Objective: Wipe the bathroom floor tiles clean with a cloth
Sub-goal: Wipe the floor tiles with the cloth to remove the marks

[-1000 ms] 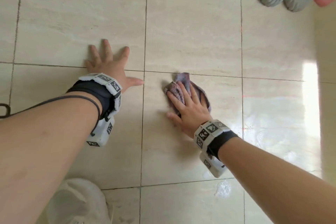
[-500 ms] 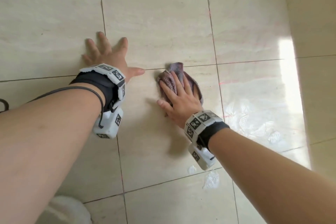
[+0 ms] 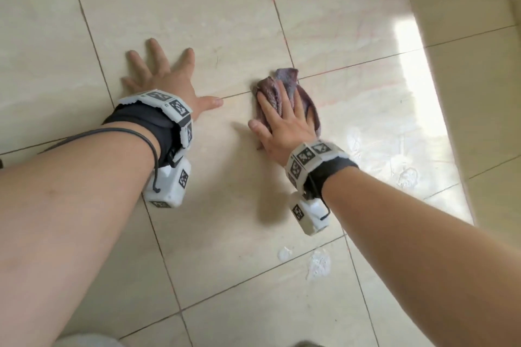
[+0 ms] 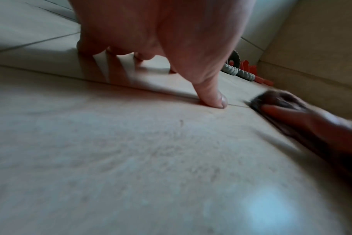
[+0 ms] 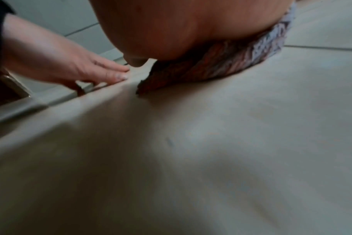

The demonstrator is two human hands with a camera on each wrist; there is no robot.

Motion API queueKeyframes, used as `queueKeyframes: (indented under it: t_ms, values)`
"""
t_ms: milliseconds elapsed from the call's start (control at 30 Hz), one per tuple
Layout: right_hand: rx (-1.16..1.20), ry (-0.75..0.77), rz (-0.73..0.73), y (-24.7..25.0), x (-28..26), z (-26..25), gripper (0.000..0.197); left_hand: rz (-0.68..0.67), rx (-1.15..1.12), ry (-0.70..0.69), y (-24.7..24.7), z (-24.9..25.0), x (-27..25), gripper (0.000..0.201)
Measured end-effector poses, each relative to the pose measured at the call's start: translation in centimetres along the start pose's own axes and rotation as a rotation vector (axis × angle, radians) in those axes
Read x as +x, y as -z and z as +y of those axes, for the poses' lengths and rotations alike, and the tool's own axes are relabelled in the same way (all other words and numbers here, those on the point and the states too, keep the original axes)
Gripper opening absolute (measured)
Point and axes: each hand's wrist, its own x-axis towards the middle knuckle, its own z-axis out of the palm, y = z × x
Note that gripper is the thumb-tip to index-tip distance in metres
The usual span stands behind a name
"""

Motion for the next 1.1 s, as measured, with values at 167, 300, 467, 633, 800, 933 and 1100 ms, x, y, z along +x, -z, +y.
queueKeyframes:
  t_ms: [167,300,467,633,800,933,1100]
  values:
    - [0.041,-0.218,0.031,1.6,-0.5,5.7,0.065,-0.039,0.06,-0.081,0.1,2.7,0.5,0.1]
    - [0.138,-0.31,0.145,3.8,4.6,4.8,0.07,0.004,0.11,-0.093,0.1,5.6,0.9,0.1]
    - [0.083,-0.182,0.083,2.3,2.1,4.0,0.067,-0.027,0.105,-0.046,0.4,7.7,1.7,0.104]
    - [0.027,-0.228,0.038,0.3,-3.0,8.0,0.066,-0.037,0.107,-0.047,0.6,7.8,1.7,0.104]
    - [0.089,-0.374,0.133,5.2,5.8,8.4,0.073,-0.033,0.105,-0.062,0.6,7.9,1.9,0.105]
    - [0.141,-0.25,0.177,5.6,8.4,3.5,0.07,-0.025,0.119,-0.097,0.4,7.7,2.2,0.109]
    - [0.06,-0.108,0.103,2.5,1.9,4.8,0.065,-0.064,0.158,-0.131,1.2,6.9,3.1,0.111]
